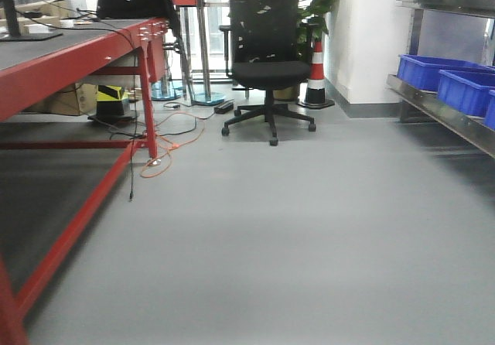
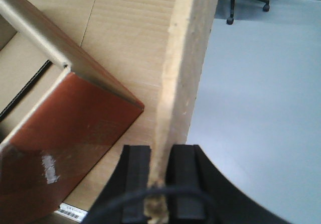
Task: Stack two boxes on right shelf middle
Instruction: 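Hold the boxes and turn toward the steel shelf with blue bins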
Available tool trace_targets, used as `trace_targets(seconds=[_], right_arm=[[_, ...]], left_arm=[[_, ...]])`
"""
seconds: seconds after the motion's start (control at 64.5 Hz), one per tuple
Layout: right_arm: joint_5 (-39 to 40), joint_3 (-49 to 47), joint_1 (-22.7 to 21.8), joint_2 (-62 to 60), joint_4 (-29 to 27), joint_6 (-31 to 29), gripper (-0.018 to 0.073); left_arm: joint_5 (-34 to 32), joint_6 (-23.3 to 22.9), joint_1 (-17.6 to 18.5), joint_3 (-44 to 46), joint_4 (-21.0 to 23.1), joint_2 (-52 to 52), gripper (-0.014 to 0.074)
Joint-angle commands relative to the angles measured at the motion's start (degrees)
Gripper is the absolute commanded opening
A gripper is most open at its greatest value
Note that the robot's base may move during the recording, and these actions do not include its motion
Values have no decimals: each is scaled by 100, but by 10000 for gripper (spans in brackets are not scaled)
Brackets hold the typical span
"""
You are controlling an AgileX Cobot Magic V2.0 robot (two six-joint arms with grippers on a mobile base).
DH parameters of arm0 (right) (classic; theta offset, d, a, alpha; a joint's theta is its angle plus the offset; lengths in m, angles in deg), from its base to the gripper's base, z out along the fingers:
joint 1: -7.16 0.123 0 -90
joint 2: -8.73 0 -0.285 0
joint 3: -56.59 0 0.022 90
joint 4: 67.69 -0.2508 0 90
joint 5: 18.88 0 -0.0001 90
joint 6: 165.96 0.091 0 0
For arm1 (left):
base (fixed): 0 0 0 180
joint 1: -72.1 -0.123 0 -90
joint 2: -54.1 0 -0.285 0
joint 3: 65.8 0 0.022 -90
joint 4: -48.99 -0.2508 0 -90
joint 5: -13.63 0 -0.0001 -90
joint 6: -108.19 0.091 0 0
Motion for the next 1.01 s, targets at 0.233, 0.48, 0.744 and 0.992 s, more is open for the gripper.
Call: trace_targets(seconds=[0.233,0.48,0.744,0.992], right_arm=[[308,-77,-33,-74,104,-81,-154],[308,-77,-33,-74,104,-81,-154],[308,-77,-33,-74,104,-81,-154],[308,-77,-33,-74,104,-81,-154]], left_arm=[[-275,44,-5,46,-127,91,-111],[-275,44,-5,46,-127,91,-111],[-275,44,-5,46,-127,91,-111],[-290,44,-5,46,-138,91,-111]])
